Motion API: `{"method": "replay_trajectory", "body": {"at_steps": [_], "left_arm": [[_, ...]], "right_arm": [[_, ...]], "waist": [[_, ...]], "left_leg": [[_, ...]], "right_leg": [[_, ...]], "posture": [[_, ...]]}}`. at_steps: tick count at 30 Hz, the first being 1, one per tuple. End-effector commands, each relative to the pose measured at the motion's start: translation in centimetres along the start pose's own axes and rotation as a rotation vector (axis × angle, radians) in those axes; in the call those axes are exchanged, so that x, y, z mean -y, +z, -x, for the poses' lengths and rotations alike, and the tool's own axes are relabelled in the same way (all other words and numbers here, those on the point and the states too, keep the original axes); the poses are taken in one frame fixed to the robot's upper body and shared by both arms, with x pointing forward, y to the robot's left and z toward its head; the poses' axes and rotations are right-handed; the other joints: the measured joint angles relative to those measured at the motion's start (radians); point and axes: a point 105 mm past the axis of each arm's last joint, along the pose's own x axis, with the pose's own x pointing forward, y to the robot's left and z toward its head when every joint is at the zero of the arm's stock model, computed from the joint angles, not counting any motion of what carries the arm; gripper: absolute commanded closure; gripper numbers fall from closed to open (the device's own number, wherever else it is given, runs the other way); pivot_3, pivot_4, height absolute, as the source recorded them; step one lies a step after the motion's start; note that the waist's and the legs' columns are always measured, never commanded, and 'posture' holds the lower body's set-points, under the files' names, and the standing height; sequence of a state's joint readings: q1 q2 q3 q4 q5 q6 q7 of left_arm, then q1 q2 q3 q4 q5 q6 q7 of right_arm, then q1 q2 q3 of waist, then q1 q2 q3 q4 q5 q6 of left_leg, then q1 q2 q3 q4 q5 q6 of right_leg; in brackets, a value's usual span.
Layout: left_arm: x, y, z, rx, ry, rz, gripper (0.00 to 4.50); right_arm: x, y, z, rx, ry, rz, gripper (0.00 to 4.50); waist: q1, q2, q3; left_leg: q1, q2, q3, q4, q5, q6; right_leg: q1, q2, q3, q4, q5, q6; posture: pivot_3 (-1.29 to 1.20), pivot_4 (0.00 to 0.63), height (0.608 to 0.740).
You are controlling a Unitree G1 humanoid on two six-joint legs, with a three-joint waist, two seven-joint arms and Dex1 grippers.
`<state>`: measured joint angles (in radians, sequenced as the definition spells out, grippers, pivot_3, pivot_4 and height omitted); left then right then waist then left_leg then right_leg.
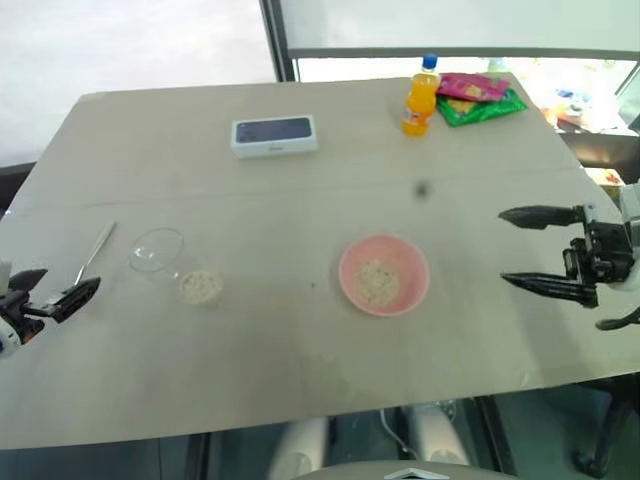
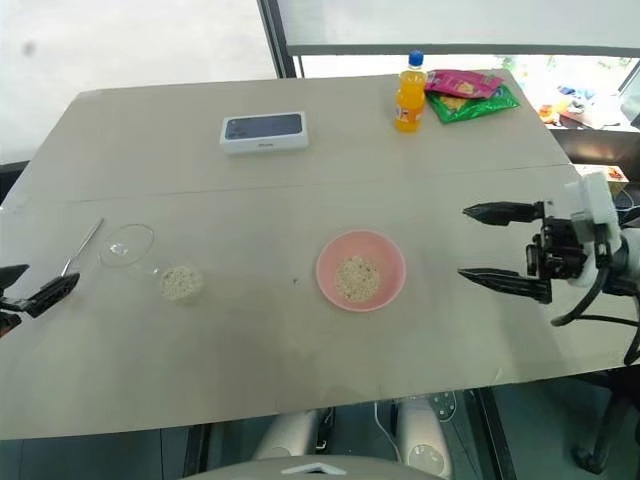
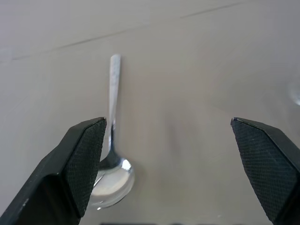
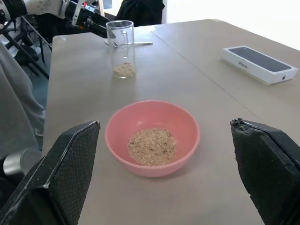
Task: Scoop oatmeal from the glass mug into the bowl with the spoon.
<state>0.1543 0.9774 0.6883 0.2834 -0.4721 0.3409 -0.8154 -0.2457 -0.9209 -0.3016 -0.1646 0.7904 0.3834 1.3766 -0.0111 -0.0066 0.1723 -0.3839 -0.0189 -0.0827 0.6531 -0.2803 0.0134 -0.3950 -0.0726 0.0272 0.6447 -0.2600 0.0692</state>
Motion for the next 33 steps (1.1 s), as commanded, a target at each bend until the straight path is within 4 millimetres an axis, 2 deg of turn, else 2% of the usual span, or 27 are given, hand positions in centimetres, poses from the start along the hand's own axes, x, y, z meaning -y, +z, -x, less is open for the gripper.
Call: {"method": "replay_trajectory", "body": {"at_steps": [1, 5, 10, 15, 18, 21, 24, 26, 28, 31, 33], "left_arm": [[-1.3, 0.8, 0.0, 0.005, 0.025, -0.040, 0.02], [-1.8, -0.1, -0.7, -0.038, 0.013, -0.052, 0.02], [-3.2, 0.1, -1.6, -0.054, 0.035, -0.055, 0.02], [-4.4, -0.9, -2.4, -0.133, 0.066, -0.036, 0.02], [-4.6, -1.7, -3.0, -0.187, 0.074, -0.033, 0.02], [-3.9, -2.5, -4.0, -0.224, 0.048, -0.022, 0.02], [-3.8, -3.1, -4.7, -0.259, 0.067, -0.009, 0.82], [-3.9, -3.3, -5.0, -0.264, 0.098, 0.026, 1.71], [-3.9, -3.6, -5.1, -0.289, 0.099, 0.033, 2.83], [-4.2, -3.9, -5.0, -0.305, 0.127, 0.046, 4.27], [-4.3, -4.0, -4.9, -0.296, 0.138, 0.071, 4.44]], "right_arm": [[0.5, 1.4, 0.9, -0.002, -0.021, 0.063, 0.00], [0.6, 1.4, 1.1, -0.009, -0.031, 0.059, 0.00], [0.5, 1.3, 0.8, -0.006, -0.035, 0.058, 0.00], [0.8, 1.4, 0.7, -0.002, -0.062, 0.072, 0.00], [0.8, 1.4, 0.6, -0.001, -0.067, 0.075, 0.00], [0.9, 1.5, 0.4, 0.004, -0.071, 0.077, 0.00], [0.9, 1.5, 0.2, 0.011, -0.076, 0.074, 0.00], [0.9, 1.4, 0.1, 0.013, -0.078, 0.073, 0.00], [0.9, 1.6, 0.1, 0.017, -0.083, 0.075, 0.00], [0.9, 1.9, 0.1, 0.026, -0.102, 0.078, 0.00], [0.8, 1.9, 0.2, 0.023, -0.108, 0.077, 0.00]], "waist": [[0.001, 0.000, 0.000], [0.000, 0.000, 0.000], [0.000, -0.001, 0.000], [-0.001, -0.001, 0.000], [-0.001, -0.001, 0.000], [-0.002, -0.001, 0.000], [-0.001, -0.001, 0.000], [-0.002, -0.001, 0.000], [-0.003, -0.001, 0.000], [-0.009, -0.001, 0.000], [-0.015, -0.001, -0.001]], "left_leg": [[-0.001, 0.000, -0.001, 0.000, 0.000, 0.000], [-0.002, -0.001, 0.000, -0.001, 0.000, 0.000], [-0.002, -0.002, 0.000, -0.001, 0.000, 0.000], [-0.002, -0.003, 0.000, -0.001, 0.000, 0.000], [-0.002, -0.004, 0.000, -0.001, 0.000, 0.000], [-0.002, -0.006, 0.000, 0.000, 0.000, 0.000], [-0.002, -0.007, 0.000, 0.001, 0.000, 0.000], [-0.001, -0.007, 0.000, 0.002, 0.001, 0.000], [-0.001, -0.007, 0.000, 0.003, 0.001, -0.001], [0.001, -0.007, 0.000, 0.005, 0.001, -0.001], [0.003, -0.006, 0.000, 0.006, 0.002, -0.001]], "right_leg": [[-0.001, 0.000, 0.000, 0.000, 0.000, 0.000], [-0.002, -0.001, 0.000, 0.000, 0.000, 0.000], [-0.003, -0.002, 0.000, 0.000, 0.000, 0.000], [-0.003, -0.002, 0.000, 0.001, 0.000, 0.000], [-0.003, -0.002, 0.000, 0.002, 0.000, 0.000], [-0.004, -0.002, 0.000, 0.003, 0.000, 0.000], [-0.004, -0.002, 0.000, 0.006, 0.000, 0.000], [-0.004, -0.001, 0.000, 0.009, 0.000, 0.000], [-0.005, -0.001, 0.000, 0.013, 0.000, 0.001], [-0.004, 0.001, 0.001, 0.017, 0.000, 0.001], [-0.004, 0.002, 0.002, 0.019, 0.000, 0.001]], "posture": [[0.00, 0.150, 0.740], [0.00, 0.150, 0.740], [0.00, 0.150, 0.740], [0.00, 0.150, 0.740], [0.00, 0.150, 0.740], [0.00, 0.150, 0.740], [0.00, 0.150, 0.740], [0.00, 0.150, 0.740], [0.00, 0.150, 0.740], [0.00, 0.150, 0.740], [0.00, 0.150, 0.740]]}}
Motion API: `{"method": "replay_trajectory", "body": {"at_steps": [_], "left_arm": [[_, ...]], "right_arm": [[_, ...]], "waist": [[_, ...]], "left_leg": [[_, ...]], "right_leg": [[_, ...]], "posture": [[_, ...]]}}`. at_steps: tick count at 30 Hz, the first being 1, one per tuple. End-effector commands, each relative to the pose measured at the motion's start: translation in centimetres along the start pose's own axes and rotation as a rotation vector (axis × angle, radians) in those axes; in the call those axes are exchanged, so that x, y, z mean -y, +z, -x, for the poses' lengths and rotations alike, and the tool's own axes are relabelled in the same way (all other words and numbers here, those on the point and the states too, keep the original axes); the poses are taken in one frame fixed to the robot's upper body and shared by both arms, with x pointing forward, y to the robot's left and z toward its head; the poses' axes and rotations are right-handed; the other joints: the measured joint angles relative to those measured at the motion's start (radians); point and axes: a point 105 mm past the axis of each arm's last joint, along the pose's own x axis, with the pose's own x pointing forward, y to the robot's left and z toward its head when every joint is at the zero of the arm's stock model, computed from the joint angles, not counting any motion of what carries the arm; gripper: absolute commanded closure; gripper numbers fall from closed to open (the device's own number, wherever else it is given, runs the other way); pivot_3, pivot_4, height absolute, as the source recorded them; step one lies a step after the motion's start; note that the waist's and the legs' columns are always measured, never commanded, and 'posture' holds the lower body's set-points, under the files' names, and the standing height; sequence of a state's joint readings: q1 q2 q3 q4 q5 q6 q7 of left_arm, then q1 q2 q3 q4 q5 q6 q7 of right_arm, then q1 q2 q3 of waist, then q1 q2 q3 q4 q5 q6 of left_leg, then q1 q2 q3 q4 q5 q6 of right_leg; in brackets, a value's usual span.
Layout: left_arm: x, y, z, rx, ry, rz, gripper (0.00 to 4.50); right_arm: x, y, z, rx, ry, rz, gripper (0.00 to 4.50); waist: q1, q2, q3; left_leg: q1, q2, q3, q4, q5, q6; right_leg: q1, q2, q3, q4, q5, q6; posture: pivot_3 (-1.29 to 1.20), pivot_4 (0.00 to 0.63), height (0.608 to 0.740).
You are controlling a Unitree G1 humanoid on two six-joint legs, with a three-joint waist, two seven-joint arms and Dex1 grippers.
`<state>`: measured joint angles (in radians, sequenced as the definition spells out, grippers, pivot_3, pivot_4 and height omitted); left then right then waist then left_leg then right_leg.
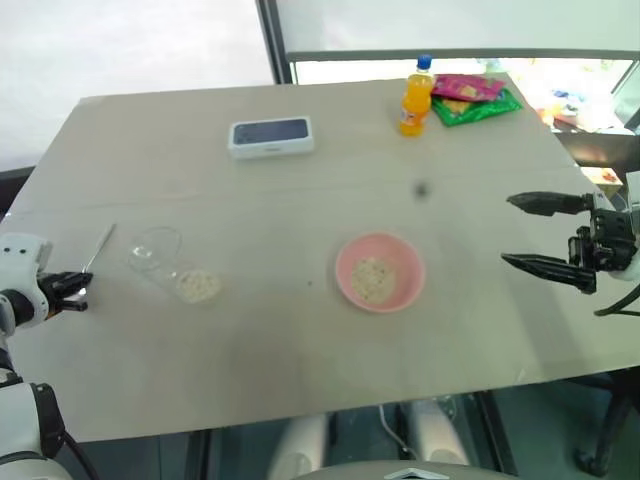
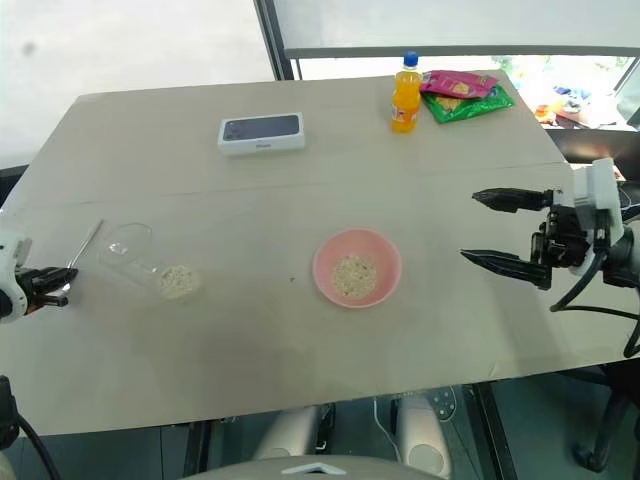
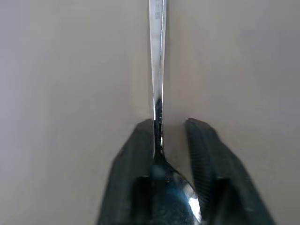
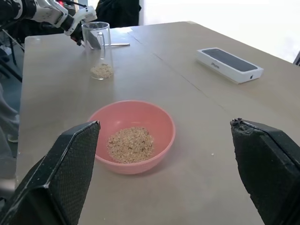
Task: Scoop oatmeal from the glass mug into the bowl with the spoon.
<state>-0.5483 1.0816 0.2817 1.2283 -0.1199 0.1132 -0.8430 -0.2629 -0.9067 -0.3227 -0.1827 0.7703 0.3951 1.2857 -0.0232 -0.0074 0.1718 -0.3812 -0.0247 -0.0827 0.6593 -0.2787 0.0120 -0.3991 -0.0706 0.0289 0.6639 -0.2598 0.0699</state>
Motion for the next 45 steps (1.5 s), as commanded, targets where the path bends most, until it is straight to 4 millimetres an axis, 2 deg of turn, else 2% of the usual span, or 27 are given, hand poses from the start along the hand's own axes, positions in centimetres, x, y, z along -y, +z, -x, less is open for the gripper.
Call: {"method": "replay_trajectory", "body": {"at_steps": [1, 5, 8, 11, 17, 22, 24, 26, 28, 30, 33, 36, 38, 41, 45], "left_arm": [[-0.8, -1.0, 0.4, -0.035, 0.041, 0.031, 4.44], [-1.0, -1.0, 0.4, -0.007, 0.072, 0.035, 4.44], [-1.3, 0.5, 0.2, 0.091, 0.116, 0.039, 4.44], [-1.5, 3.4, 0.5, 0.244, 0.135, 0.022, 4.44], [-2.0, 11.2, 3.0, 0.610, 0.191, 0.002, 4.44], [0.5, 18.0, 6.1, 0.891, 0.096, -0.109, 4.44], [2.4, 20.6, 7.4, 0.987, 0.031, -0.162, 4.44], [5.2, 23.1, 8.7, 1.065, -0.052, -0.242, 4.44], [9.3, 24.9, 10.0, 1.131, -0.186, -0.362, 4.44], [13.3, 26.0, 11.1, 1.170, -0.293, -0.461, 4.44], [17.4, 26.9, 12.5, 1.202, -0.403, -0.536, 4.44], [21.2, 27.1, 13.5, 1.202, -0.501, -0.630, 4.44], [23.1, 27.0, 13.9, 1.190, -0.546, -0.688, 4.44], [25.2, 27.4, 14.7, 1.183, -0.583, -0.744, 4.44], [26.6, 27.5, 15.3, 1.178, -0.611, -0.772, 4.44]], "right_arm": [[-0.2, 1.3, 0.3, 0.022, -0.012, 0.044, 0.00], [-0.2, 1.3, 0.3, 0.023, -0.023, 0.039, 0.00], [-0.2, 1.2, 0.3, 0.021, -0.025, 0.037, 0.00], [0.0, 1.2, 0.2, 0.020, -0.022, 0.033, 0.00], [0.2, 1.2, -0.4, 0.026, -0.006, 0.016, 0.00], [1.0, 1.5, -1.2, 0.023, -0.015, 0.014, 0.00], [1.8, 1.6, -1.8, 0.015, -0.041, 0.006, 0.00], [3.1, 2.6, -2.6, 0.065, -0.090, -0.015, 0.00], [3.9, 3.7, -3.6, 0.124, -0.125, -0.042, 0.00], [4.8, 4.4, -4.7, 0.165, -0.166, -0.059, 0.00], [6.5, 4.4, -6.3, 0.124, -0.310, -0.052, 0.00], [7.2, 6.4, -8.7, 0.202, -0.343, -0.083, 0.00], [8.0, 8.0, -10.1, 0.266, -0.387, -0.155, 0.00], [8.3, 11.8, -12.6, 0.414, -0.369, -0.290, 0.00], [8.0, 13.9, -14.6, 0.498, -0.313, -0.367, 0.00]], "waist": [[-0.004, 0.001, 0.000], [-0.010, 0.001, -0.001], [-0.012, 0.001, -0.001], [-0.010, 0.000, 0.000], [-0.002, -0.008, 0.001], [0.007, -0.008, 0.001], [0.008, -0.008, 0.001], [0.008, -0.008, 0.001], [0.008, -0.008, 0.001], [0.007, -0.008, 0.001], [0.006, -0.008, 0.001], [-0.006, -0.007, 0.001], [-0.016, -0.007, 0.002], [-0.026, -0.006, 0.002], [-0.022, -0.006, 0.002]], "left_leg": [[0.000, 0.000, 0.000, 0.000, 0.000, 0.000], [0.000, 0.000, 0.000, 0.002, 0.000, 0.000], [0.000, 0.000, 0.000, 0.002, 0.000, 0.000], [-0.002, 0.001, -0.001, 0.004, 0.000, 0.000], [-0.007, 0.001, -0.003, 0.009, 0.000, 0.000], [-0.015, 0.001, -0.003, 0.011, 0.000, -0.001], [-0.018, 0.000, -0.003, 0.011, 0.003, -0.005], [-0.019, 0.000, -0.002, 0.011, 0.003, -0.005], [-0.019, 0.000, -0.002, 0.011, 0.003, -0.006], [-0.019, 0.000, -0.002, 0.011, 0.003, -0.006], [-0.019, 0.000, -0.002, 0.011, 0.003, -0.006], [-0.020, 0.000, -0.001, 0.011, 0.003, -0.006], [-0.020, -0.001, -0.001, 0.011, 0.004, -0.007], [-0.019, -0.001, 0.001, 0.011, 0.004, -0.007], [-0.019, -0.001, 0.000, 0.010, 0.005, -0.008]], "right_leg": [[0.000, 0.000, 0.000, 0.001, 0.000, 0.000], [0.000, 0.000, 0.000, 0.001, 0.000, 0.000], [0.000, 0.000, 0.000, 0.001, 0.000, 0.000], [0.000, -0.001, 0.000, 0.001, 0.000, 0.000], [-0.001, -0.002, -0.003, 0.000, 0.000, 0.000], [-0.008, -0.003, -0.002, 0.001, 0.001, 0.000], [-0.011, -0.003, -0.002, 0.002, 0.001, 0.000], [-0.012, -0.003, -0.002, 0.002, 0.001, 0.000], [-0.012, -0.003, -0.001, 0.002, 0.001, 0.000], [-0.012, -0.002, -0.001, 0.002, 0.001, 0.000], [-0.013, -0.002, 0.000, 0.002, 0.001, 0.000], [-0.014, -0.001, 0.001, 0.002, 0.001, 0.000], [-0.015, -0.001, 0.002, 0.003, 0.001, 0.000], [-0.017, 0.000, 0.004, 0.007, 0.001, 0.000], [-0.019, 0.001, 0.004, 0.009, 0.000, -0.001]], "posture": [[0.00, 0.150, 0.740], [0.00, 0.150, 0.740], [0.00, 0.150, 0.740], [0.00, 0.150, 0.740], [0.00, 0.150, 0.740], [0.00, 0.150, 0.740], [0.00, 0.150, 0.740], [0.00, 0.150, 0.740], [0.00, 0.150, 0.740], [0.00, 0.150, 0.740], [0.00, 0.150, 0.740], [0.00, 0.150, 0.740], [0.00, 0.150, 0.740], [0.00, 0.150, 0.740], [0.00, 0.150, 0.740]]}}
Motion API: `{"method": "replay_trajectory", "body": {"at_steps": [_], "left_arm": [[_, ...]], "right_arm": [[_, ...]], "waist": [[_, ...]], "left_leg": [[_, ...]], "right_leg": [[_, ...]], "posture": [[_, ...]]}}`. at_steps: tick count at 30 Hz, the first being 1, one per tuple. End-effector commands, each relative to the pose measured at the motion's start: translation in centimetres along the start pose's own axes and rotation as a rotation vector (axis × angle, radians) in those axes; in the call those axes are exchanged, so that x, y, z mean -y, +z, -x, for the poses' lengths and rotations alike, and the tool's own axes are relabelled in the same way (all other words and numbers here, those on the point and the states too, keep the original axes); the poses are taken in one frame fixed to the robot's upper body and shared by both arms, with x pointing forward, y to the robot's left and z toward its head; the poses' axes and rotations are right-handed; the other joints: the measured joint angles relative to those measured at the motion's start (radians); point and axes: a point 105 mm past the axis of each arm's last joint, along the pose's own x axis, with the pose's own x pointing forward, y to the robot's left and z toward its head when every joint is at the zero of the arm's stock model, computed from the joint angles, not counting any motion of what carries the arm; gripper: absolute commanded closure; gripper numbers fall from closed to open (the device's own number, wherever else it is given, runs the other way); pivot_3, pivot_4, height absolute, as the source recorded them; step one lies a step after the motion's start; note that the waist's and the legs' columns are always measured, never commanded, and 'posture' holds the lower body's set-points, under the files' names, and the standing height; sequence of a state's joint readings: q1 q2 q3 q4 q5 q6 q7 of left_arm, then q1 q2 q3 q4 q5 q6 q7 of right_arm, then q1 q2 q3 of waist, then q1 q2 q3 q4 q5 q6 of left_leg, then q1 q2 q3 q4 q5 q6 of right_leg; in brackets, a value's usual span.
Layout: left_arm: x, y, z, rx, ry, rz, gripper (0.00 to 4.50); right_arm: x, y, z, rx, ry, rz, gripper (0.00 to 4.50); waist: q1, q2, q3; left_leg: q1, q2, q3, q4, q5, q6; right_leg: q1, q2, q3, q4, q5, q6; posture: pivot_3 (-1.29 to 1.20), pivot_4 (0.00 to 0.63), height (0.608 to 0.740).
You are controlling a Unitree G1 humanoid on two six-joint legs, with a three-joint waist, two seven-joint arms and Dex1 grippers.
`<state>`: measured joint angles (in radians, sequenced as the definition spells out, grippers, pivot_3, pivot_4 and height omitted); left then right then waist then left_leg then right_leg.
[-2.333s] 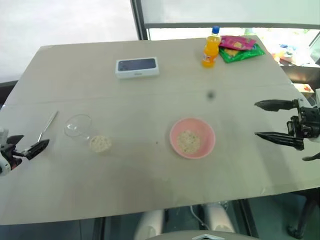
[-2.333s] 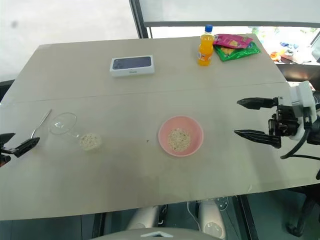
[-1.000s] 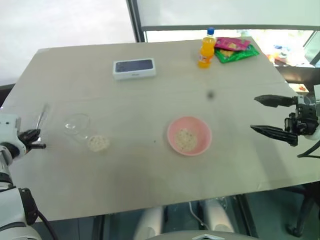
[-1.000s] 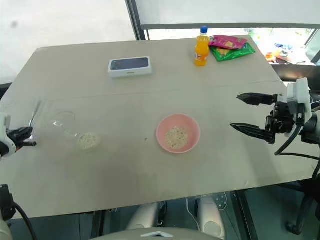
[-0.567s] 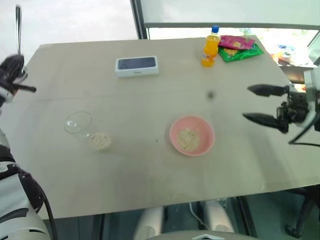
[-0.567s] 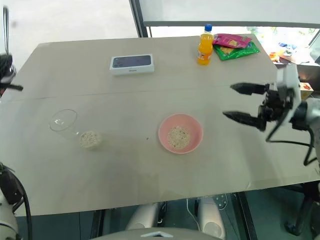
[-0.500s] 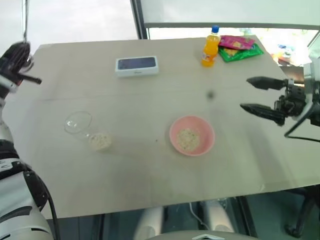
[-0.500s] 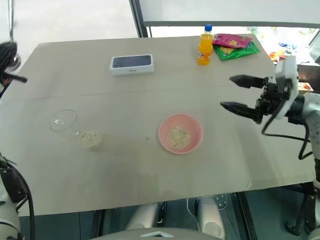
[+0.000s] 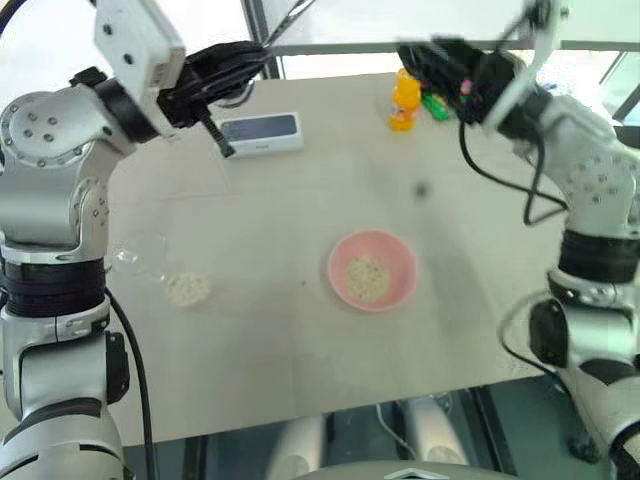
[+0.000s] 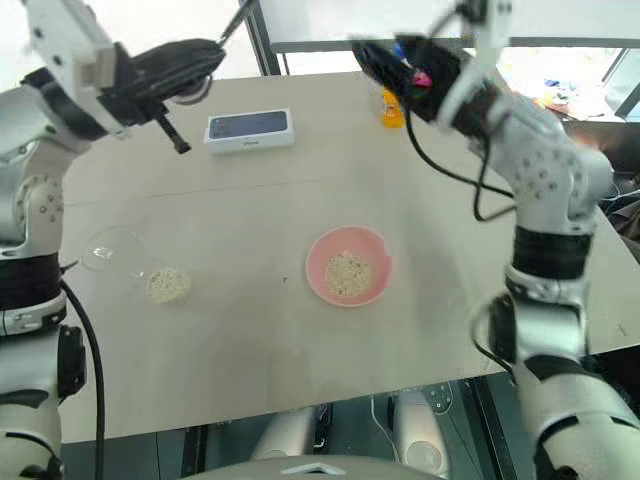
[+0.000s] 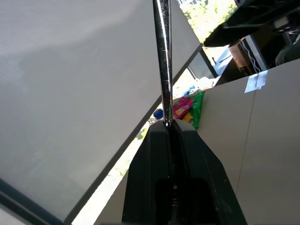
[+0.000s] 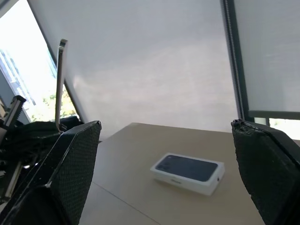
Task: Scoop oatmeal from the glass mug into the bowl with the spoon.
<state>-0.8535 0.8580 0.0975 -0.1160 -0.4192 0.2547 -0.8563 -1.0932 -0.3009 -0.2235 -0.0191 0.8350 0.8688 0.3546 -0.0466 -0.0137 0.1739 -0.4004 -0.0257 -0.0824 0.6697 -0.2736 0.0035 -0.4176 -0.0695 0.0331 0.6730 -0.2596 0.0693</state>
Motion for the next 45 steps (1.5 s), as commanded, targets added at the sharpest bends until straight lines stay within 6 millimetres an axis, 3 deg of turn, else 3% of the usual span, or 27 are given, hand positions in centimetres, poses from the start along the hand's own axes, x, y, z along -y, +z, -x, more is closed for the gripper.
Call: {"method": "replay_trajectory", "body": {"at_steps": [1, 8, 15, 27, 32, 45], "left_arm": [[0.0, 1.4, -0.3, 0.010, -0.005, -0.046, 4.44], [0.4, 0.4, -0.5, -0.018, -0.025, -0.049, 4.44], [0.7, -0.6, -1.0, -0.033, -0.031, -0.037, 4.44], [-0.4, -0.8, -1.6, -0.019, 0.029, -0.050, 4.44], [0.1, -1.3, -1.9, -0.041, 0.007, -0.039, 4.44], [1.1, -2.1, -2.5, -0.069, -0.041, -0.028, 4.44]], "right_arm": [[-0.8, 1.3, -0.9, 0.071, 0.026, -0.059, 0.00], [-3.2, 1.5, -2.5, 0.103, 0.126, -0.091, 0.00], [-5.3, 1.3, -2.6, 0.096, 0.224, -0.104, 0.00], [-3.5, -1.4, -1.4, -0.012, 0.160, -0.052, 0.00], [-4.9, -0.3, -2.2, 0.021, 0.216, -0.036, 0.00], [-5.9, 0.3, -3.7, 0.052, 0.240, 0.031, 0.00]], "waist": [[0.002, 0.000, 0.000], [0.001, 0.000, 0.000], [-0.003, 0.000, 0.000], [-0.004, 0.000, 0.000], [-0.017, 0.000, 0.000], [-0.022, 0.000, 0.000]], "left_leg": [[0.000, 0.000, 0.000, 0.000, 0.000, 0.000], [0.000, -0.002, 0.001, 0.001, 0.000, 0.000], [0.001, -0.002, 0.001, 0.001, 0.000, 0.000], [0.001, -0.002, 0.001, 0.001, 0.000, 0.000], [0.001, -0.002, 0.002, 0.001, 0.000, 0.000], [0.001, -0.002, 0.003, 0.001, 0.000, 0.000]], "right_leg": [[0.000, 0.000, 0.000, 0.000, 0.000, 0.000], [0.000, -0.001, 0.001, 0.002, 0.000, 0.000], [0.000, -0.001, 0.001, 0.003, 0.000, 0.000], [0.000, -0.001, 0.001, 0.003, 0.000, 0.000], [-0.002, -0.001, 0.002, 0.004, 0.000, 0.000], [-0.002, -0.001, 0.003, 0.005, 0.000, 0.000]], "posture": [[0.00, 0.150, 0.740], [0.00, 0.150, 0.740], [0.00, 0.150, 0.740], [0.00, 0.150, 0.740], [0.00, 0.150, 0.740], [0.00, 0.150, 0.740]]}}
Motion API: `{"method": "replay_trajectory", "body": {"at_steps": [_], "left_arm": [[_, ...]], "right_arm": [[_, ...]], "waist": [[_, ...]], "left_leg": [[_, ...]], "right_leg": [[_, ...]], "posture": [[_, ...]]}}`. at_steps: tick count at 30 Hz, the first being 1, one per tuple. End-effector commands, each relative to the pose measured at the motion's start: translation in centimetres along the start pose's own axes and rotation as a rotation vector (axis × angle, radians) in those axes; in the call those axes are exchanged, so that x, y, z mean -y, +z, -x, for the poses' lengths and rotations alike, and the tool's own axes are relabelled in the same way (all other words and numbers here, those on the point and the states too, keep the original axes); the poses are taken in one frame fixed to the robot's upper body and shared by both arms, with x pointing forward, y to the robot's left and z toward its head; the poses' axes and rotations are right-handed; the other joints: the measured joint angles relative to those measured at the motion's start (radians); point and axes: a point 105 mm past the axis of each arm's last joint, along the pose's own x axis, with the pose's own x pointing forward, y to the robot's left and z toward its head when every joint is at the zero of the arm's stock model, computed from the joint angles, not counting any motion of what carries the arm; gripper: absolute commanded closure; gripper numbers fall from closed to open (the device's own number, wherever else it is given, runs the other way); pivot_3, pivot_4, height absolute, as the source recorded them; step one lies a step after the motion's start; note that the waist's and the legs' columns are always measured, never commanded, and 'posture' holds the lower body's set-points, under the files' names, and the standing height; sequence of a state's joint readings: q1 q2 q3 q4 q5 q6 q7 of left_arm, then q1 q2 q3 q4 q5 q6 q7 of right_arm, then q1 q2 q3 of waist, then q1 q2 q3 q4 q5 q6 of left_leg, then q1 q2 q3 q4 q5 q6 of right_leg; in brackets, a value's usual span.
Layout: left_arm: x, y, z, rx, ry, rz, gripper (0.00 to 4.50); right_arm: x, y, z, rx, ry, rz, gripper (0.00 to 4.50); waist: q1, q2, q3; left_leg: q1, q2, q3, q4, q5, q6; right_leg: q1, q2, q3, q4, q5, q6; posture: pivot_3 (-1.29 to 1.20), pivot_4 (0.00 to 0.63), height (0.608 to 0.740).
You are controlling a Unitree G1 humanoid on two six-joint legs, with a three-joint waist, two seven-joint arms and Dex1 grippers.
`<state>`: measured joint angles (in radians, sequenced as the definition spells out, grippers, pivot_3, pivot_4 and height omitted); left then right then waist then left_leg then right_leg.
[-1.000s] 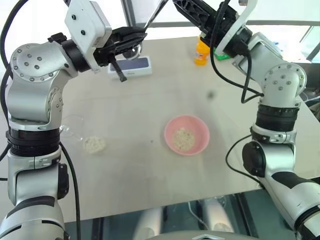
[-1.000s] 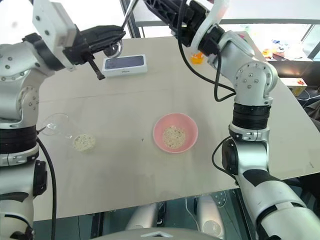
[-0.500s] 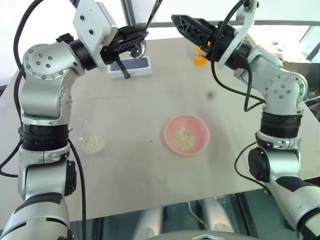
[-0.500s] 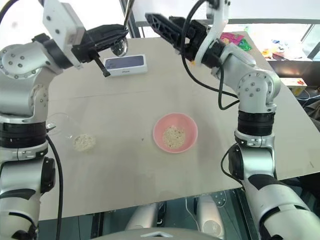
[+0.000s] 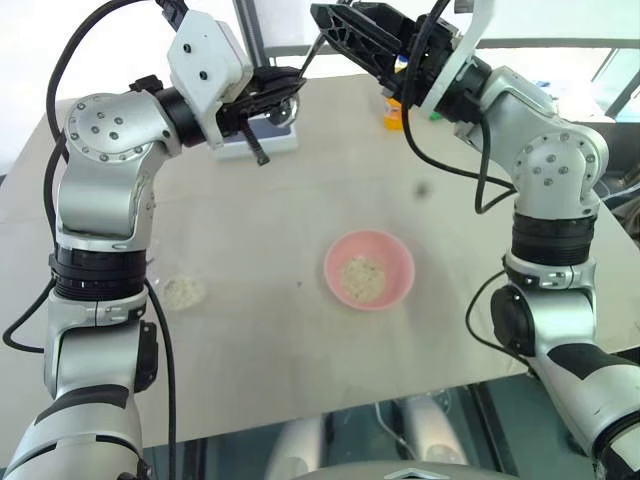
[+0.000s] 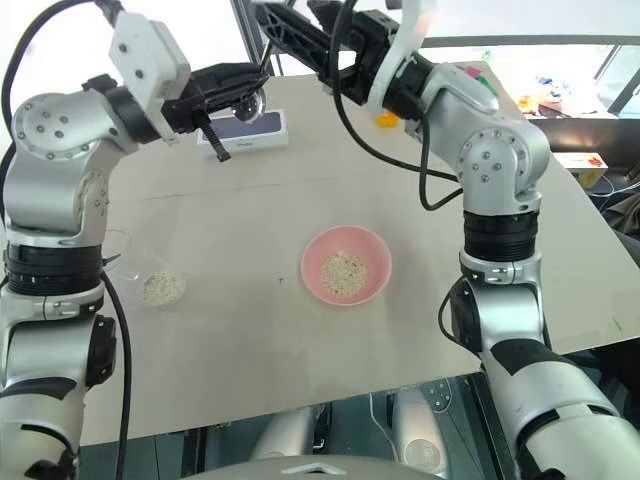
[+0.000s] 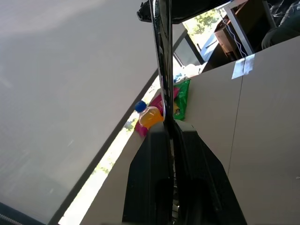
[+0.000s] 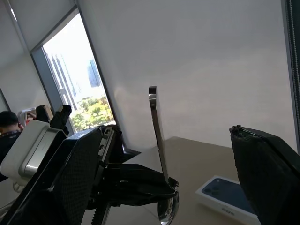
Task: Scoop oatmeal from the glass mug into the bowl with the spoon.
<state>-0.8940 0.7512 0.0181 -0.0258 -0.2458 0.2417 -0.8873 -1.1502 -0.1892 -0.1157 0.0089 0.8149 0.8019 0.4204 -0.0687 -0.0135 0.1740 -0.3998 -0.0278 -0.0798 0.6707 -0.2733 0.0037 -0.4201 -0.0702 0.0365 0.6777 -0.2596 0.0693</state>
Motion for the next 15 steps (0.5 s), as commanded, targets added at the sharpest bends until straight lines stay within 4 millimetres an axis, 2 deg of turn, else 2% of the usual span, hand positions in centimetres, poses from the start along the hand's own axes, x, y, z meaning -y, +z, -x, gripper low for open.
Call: {"method": "replay_trajectory", "body": {"at_steps": [1, 5, 6, 7, 11, 12, 14, 15], "left_arm": [[-0.18, 0.89, -0.13, 0.020, -0.005, -0.035, 4.44], [-0.08, 0.82, -0.24, 0.018, -0.012, -0.037, 4.44], [-0.19, 0.81, -0.23, 0.017, -0.008, -0.040, 4.50], [-0.30, 0.81, -0.21, 0.017, -0.004, -0.041, 4.50], [-0.48, 0.79, -0.22, 0.016, 0.003, -0.048, 4.50], [-0.47, 0.81, -0.22, 0.019, 0.003, -0.045, 4.50], [-0.48, 0.84, -0.22, 0.021, 0.003, -0.046, 4.50], [-0.50, 0.86, -0.23, 0.022, 0.003, -0.046, 4.50]], "right_arm": [[-1.25, 1.69, -0.78, 0.055, 0.046, 0.040, 0.00], [-1.26, 1.80, -1.09, 0.071, 0.046, 0.029, 0.00], [-1.24, 1.82, -1.11, 0.073, 0.046, 0.029, 0.52], [-1.19, 1.83, -1.10, 0.074, 0.043, 0.032, 0.71], [-0.95, 1.75, -1.02, 0.069, 0.036, 0.032, 2.73], [-0.92, 1.70, -0.97, 0.067, 0.035, 0.032, 3.40], [-0.77, 1.61, -0.87, 0.063, 0.030, 0.032, 4.20], [-0.70, 1.57, -0.82, 0.062, 0.028, 0.033, 4.46]], "waist": [[0.000, 0.000, 0.000], [0.000, 0.000, 0.000], [0.000, 0.000, 0.000], [0.000, 0.000, 0.000], [0.000, 0.000, 0.000], [0.000, 0.000, 0.000], [0.000, 0.000, 0.000], [0.001, 0.000, 0.000]], "left_leg": [[0.000, 0.000, 0.000, 0.000, 0.000, 0.000], [0.000, 0.000, 0.000, 0.000, 0.000, 0.000], [0.000, 0.000, 0.000, 0.000, 0.000, 0.000], [0.000, 0.000, 0.000, 0.000, 0.000, 0.000], [0.000, 0.000, 0.000, 0.000, 0.000, 0.000], [0.000, 0.000, 0.000, 0.000, 0.000, 0.000], [0.000, 0.000, 0.000, 0.000, 0.000, 0.000], [0.000, 0.000, 0.000, 0.000, 0.000, 0.000]], "right_leg": [[0.000, 0.000, 0.000, 0.000, 0.000, 0.000], [0.000, 0.000, 0.000, 0.000, 0.000, 0.000], [0.000, 0.000, 0.000, 0.000, 0.000, 0.000], [0.000, 0.000, 0.000, 0.000, 0.000, 0.000], [0.000, 0.000, 0.000, 0.000, 0.000, 0.000], [0.000, 0.000, 0.000, 0.000, 0.000, 0.000], [0.000, 0.000, 0.001, 0.000, 0.000, 0.000], [0.000, 0.000, 0.001, 0.000, 0.000, 0.000]], "posture": [[0.00, 0.150, 0.740], [0.00, 0.150, 0.740], [0.00, 0.150, 0.740], [0.00, 0.150, 0.740], [0.00, 0.150, 0.740], [0.00, 0.150, 0.740], [0.00, 0.150, 0.740], [0.00, 0.150, 0.740]]}}
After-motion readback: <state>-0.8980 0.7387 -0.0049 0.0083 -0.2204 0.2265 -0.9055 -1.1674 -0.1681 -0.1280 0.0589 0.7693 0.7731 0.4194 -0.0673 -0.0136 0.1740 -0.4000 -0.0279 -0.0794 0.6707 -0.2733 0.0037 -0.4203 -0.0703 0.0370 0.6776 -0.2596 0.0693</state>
